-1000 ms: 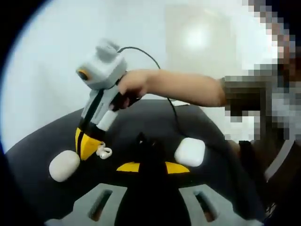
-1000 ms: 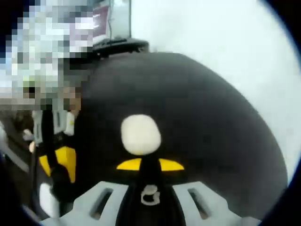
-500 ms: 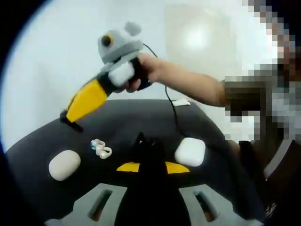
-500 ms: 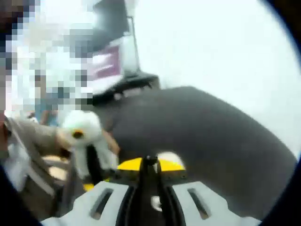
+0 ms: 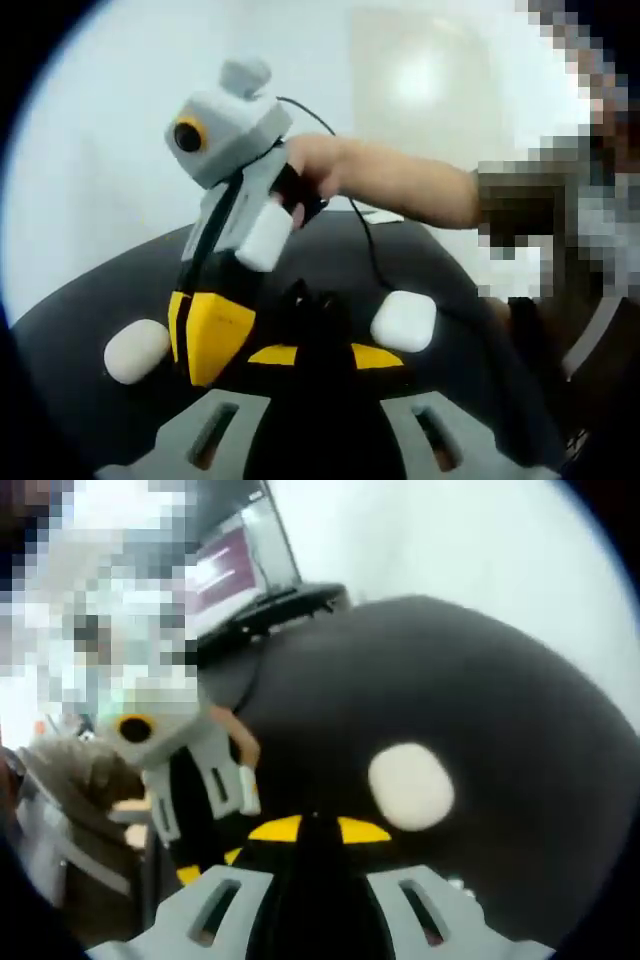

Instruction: Pick up three earphones and place each one into its charging case using tactile feedback, ensure that each earphone is properly inserted and securely positioned inside the case.

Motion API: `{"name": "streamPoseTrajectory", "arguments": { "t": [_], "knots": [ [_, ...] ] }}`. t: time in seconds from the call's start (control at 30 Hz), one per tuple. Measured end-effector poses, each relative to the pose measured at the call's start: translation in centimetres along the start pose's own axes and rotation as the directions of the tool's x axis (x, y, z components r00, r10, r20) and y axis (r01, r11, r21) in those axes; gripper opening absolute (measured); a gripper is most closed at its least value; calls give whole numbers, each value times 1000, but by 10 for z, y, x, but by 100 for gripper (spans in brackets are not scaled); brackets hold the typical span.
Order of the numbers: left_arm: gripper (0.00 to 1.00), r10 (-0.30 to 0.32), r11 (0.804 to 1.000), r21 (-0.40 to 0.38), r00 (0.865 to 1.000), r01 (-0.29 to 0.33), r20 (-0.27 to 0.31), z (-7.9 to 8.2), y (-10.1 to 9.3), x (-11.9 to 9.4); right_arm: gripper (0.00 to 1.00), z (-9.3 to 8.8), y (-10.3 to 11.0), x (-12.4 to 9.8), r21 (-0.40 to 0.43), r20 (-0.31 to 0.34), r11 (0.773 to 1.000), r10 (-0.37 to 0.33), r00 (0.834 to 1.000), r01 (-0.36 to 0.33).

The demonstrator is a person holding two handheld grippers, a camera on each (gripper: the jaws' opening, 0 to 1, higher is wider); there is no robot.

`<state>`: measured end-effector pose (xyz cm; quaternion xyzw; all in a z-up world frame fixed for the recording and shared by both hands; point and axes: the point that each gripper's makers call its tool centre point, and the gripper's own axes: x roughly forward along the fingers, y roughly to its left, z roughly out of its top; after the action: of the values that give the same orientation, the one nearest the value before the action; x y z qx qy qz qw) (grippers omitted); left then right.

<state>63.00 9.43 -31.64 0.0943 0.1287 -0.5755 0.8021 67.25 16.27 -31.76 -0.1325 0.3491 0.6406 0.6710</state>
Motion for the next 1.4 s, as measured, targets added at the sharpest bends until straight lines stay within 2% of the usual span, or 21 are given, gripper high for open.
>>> {"name": "streamPoseTrajectory", "arguments": {
  "t": [0.17, 0.33, 0.4, 0.47, 0.5, 0.53, 0.57, 0.63, 0.7, 0.8, 0.87, 0.93, 1.0, 1.07, 1.1, 1.17, 1.33, 1.4],
  "knots": [
    [14, 0, 1000, 1, 1000, 0, 0, 0, 0, 1, 14, -3, 3, 6, -18, -5, 1000, -6, 1000, 6],
    [15, -1, 1000, 0, 1000, 1, 0, 0, -1, 2, 16, 2, -3, 3, -24, 39, 999, -20, 999, 21],
    [15, -5, 1000, 2, 1000, 5, 1, 0, -2, 2, 16, 15, -6, -7, -19, 121, 999, -28, 992, 30],
    [15, -5, 1000, -2, 1000, 5, 1, 0, -2, 2, 16, 29, -6, -25, -30, 219, 998, -41, 975, 49],
    [14, -6, 1000, -3, 1000, 6, 2, 0, -2, 2, 16, 35, -5, -37, -52, 279, 997, -43, 959, 60],
    [14, -5, 1000, -4, 1000, 5, 2, 0, -2, 2, 17, 40, -1, -54, -83, 348, 994, -37, 937, 70],
    [14, -6, 1000, -6, 1000, 6, 2, 0, -2, 2, 18, 39, 2, -66, -98, 382, 993, -27, 924, 70],
    [14, -6, 1000, -11, 1000, 6, 2, 0, -2, 2, 18, 32, 8, -84, -131, 417, 990, 5, 909, 54],
    [14, -6, 1000, -12, 1000, 6, 2, 0, -2, 2, 20, 7, 14, -97, -143, 414, 990, 46, 909, 15],
    [14, -7, 1000, -14, 1000, 7, 2, 0, -2, 2, 21, -28, 8, -108, -132, 416, 991, 74, 907, -20],
    [14, -9, 1000, -15, 1000, 9, 2, 0, -2, 2, 21, -44, 6, -104, -87, 462, 994, 97, 882, -63],
    [14, -10, 1000, -16, 1000, 10, 2, 0, -2, 2, 21, -56, 5, -93, -101, 444, 992, 110, 889, -73],
    [15, -10, 1000, -20, 1000, 10, 2, 0, -2, 2, 22, -62, 14, -82, -136, 406, 986, 145, 902, -97],
    [15, -10, 1000, -19, 1000, 10, 1, -1, -2, 1, 24, -66, 24, -71, -189, 339, 975, 175, 925, -115],
    [15, -10, 1000, -20, 1000, 10, 2, -1, -2, 1, 26, -65, 28, -67, -217, 335, 968, 194, 922, -125],
    [15, -10, 1000, -22, 1000, 10, 1, -1, -1, 0, 26, -63, 35, -60, -210, 323, 967, 211, 923, -147],
    [15, -12, 1000, -16, 1000, 12, -3, -2, -1, -3, 26, -50, 38, -48, -194, 343, 972, 194, 919, -133],
    [15, -12, 1000, -15, 1000, 12, -5, -2, -1, -4, 20, -49, 38, -47, -195, 345, 972, 196, 918, -134]
  ]
}}
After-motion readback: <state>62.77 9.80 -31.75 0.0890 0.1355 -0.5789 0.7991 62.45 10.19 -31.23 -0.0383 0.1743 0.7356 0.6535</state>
